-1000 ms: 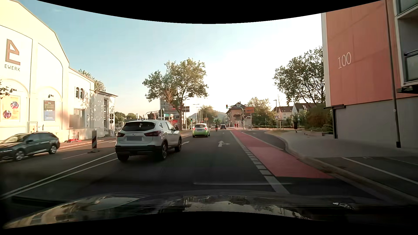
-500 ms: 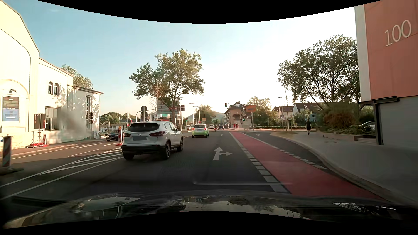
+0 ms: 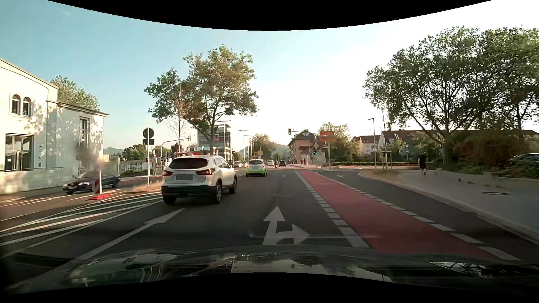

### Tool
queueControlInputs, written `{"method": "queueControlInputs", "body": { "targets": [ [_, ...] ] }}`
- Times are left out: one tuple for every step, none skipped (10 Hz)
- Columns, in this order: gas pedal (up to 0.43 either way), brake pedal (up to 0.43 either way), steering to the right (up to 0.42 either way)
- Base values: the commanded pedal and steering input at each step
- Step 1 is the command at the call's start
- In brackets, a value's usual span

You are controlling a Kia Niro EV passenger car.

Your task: Follow the waypoints while adhering to traffic rules and regulations

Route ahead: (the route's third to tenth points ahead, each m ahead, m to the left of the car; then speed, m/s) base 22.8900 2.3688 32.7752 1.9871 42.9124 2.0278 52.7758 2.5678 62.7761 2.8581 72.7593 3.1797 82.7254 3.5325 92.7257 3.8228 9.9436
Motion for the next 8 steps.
{"method": "queueControlInputs", "body": {
  "targets": [
    [0.110,0.000,0.005],
    [0.110,0.000,0.004],
    [0.110,0.000,0.004],
    [0.110,0.000,0.004],
    [0.110,0.000,0.004],
    [0.110,0.000,0.004],
    [0.110,0.000,0.004],
    [0.110,0.000,0.003]
  ]
}}
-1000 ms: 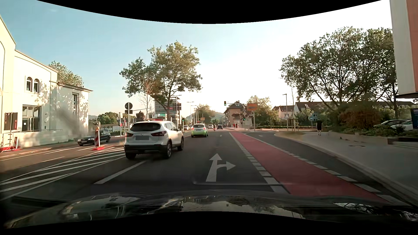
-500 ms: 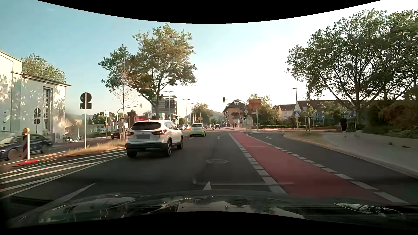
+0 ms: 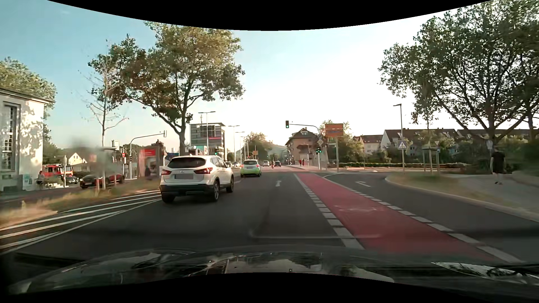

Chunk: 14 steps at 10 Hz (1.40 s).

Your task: Follow the waypoints while adhering to traffic rules and regulations

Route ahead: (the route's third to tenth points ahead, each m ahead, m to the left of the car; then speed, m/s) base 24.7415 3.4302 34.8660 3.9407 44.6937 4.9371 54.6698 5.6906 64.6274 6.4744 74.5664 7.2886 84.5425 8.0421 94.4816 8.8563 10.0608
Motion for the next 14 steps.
{"method": "queueControlInputs", "body": {
  "targets": [
    [0.110,0.000,-0.004],
    [0.098,0.000,-0.011],
    [0.087,0.000,-0.012],
    [0.087,0.000,-0.012],
    [0.079,0.000,-0.011],
    [0.079,0.000,-0.011],
    [0.079,0.000,-0.011],
    [0.079,0.000,-0.011],
    [0.079,0.000,-0.011],
    [0.079,0.000,-0.010],
    [0.079,0.000,-0.009],
    [0.079,0.000,-0.007],
    [0.079,0.000,-0.005],
    [0.079,0.000,-0.005]
  ]
}}
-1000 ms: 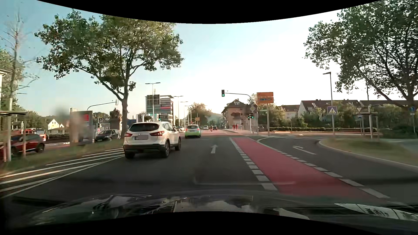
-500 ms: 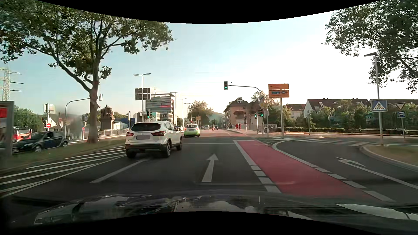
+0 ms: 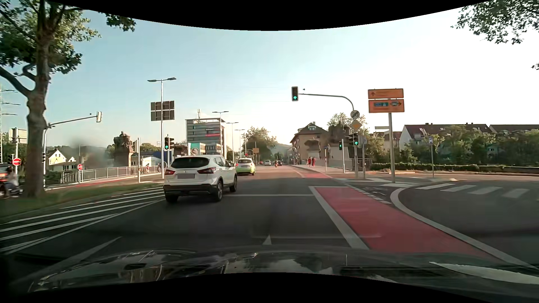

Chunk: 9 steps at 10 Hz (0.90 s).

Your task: Follow the waypoints while adhering to traffic rules and regulations

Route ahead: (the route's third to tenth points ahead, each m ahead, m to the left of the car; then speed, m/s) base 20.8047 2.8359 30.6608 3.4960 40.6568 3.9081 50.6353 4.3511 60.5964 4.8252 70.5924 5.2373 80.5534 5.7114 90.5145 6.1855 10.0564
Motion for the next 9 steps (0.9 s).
{"method": "queueControlInputs", "body": {
  "targets": [
    [0.079,0.000,-0.005],
    [0.079,0.000,-0.005],
    [0.079,0.000,-0.005],
    [0.079,0.000,-0.004],
    [0.079,0.000,-0.004],
    [0.079,0.000,-0.004],
    [0.079,0.000,-0.004],
    [0.079,0.000,-0.004],
    [0.079,0.000,-0.004]
  ]
}}
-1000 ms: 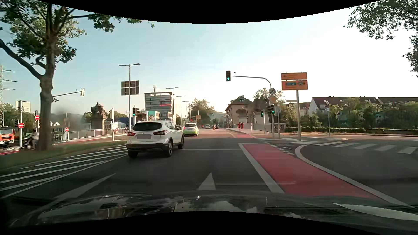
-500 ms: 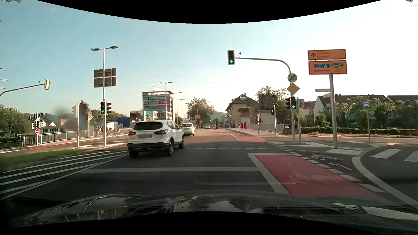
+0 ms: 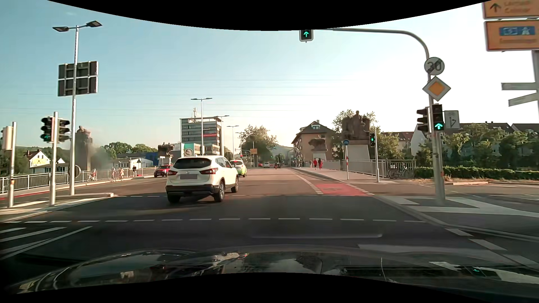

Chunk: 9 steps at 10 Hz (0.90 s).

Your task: Follow the waypoints while adhering to traffic rules and regulations

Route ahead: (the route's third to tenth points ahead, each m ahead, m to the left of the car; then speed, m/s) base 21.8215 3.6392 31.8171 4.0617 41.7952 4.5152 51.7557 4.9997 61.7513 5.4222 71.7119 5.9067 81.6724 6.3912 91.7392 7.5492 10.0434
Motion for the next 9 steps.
{"method": "queueControlInputs", "body": {
  "targets": [
    [0.067,0.000,-0.004],
    [0.067,0.000,-0.004],
    [0.067,0.000,-0.004],
    [0.067,0.000,-0.004],
    [0.067,0.000,-0.004],
    [0.067,0.000,-0.004],
    [0.067,0.000,-0.004],
    [0.067,0.000,-0.004],
    [0.067,0.000,-0.004]
  ]
}}
